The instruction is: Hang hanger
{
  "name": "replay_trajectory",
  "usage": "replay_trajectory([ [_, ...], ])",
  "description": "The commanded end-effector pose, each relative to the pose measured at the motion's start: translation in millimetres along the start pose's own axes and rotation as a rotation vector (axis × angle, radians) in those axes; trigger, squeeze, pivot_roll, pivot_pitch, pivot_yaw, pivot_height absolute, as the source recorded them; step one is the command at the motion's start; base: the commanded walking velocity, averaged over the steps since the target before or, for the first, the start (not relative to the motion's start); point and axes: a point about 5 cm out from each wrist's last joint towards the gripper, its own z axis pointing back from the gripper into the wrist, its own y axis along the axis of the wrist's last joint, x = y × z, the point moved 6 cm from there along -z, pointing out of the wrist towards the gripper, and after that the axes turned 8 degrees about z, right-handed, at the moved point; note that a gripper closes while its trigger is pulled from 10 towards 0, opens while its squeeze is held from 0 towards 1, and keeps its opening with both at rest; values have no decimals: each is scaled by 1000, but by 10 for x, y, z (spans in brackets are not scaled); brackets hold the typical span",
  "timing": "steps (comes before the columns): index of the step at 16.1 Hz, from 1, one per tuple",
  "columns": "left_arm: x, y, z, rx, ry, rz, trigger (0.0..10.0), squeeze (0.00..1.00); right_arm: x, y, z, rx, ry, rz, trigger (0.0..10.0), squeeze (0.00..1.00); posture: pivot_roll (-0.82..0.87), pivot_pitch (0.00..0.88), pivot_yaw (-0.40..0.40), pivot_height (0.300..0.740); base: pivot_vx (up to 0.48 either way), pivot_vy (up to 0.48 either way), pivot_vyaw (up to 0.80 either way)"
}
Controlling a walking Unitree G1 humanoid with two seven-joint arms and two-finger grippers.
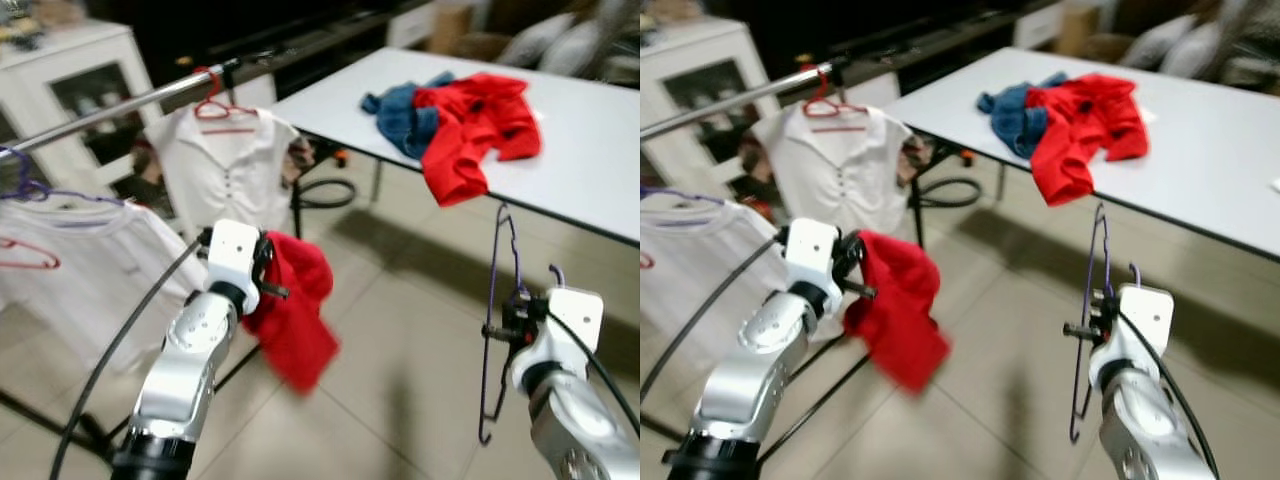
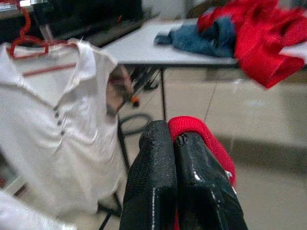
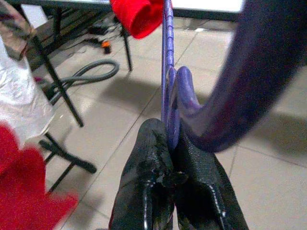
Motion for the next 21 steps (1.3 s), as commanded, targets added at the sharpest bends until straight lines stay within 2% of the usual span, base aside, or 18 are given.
replay_trajectory([
  [1,-93,43,50,16,42,2,10000,0,-62,41,-25,5,29,2,10000,0,27,14,-1,740,0,0,-800],
  [3,-140,59,89,22,68,-28,10000,0,-66,53,-87,5,35,4,10000,0,37,15,-16,740,0,0,-800],
  [5,-163,136,85,51,66,-22,10000,0,-150,238,-121,83,77,8,10000,0,35,16,-16,740,126,0,0],
  [6,-163,162,78,58,64,-14,10000,0,-178,315,-121,117,90,42,10000,0,33,16,-14,740,262,0,0],
  [7,-142,245,37,76,50,-8,10000,0,-257,489,-121,187,126,143,10000,0,26,17,-6,740,326,0,0],
  [9,-108,257,-8,72,38,-4,10000,0,-273,539,-130,196,146,101,10000,0,22,18,0,740,337,0,0],
  [13,-49,313,-66,89,17,8,10000,0,-236,558,-140,206,133,125,10000,0,19,22,7,740,356,0,-708],
  [16,-61,326,-73,92,18,10,10000,0,-244,575,-142,212,137,130,10000,0,19,23,10,740,359,0,-800],
  [21,-105,397,-102,114,36,25,10000,0,-286,651,-145,246,167,148,10000,0,20,20,6,740,368,0,0],
])
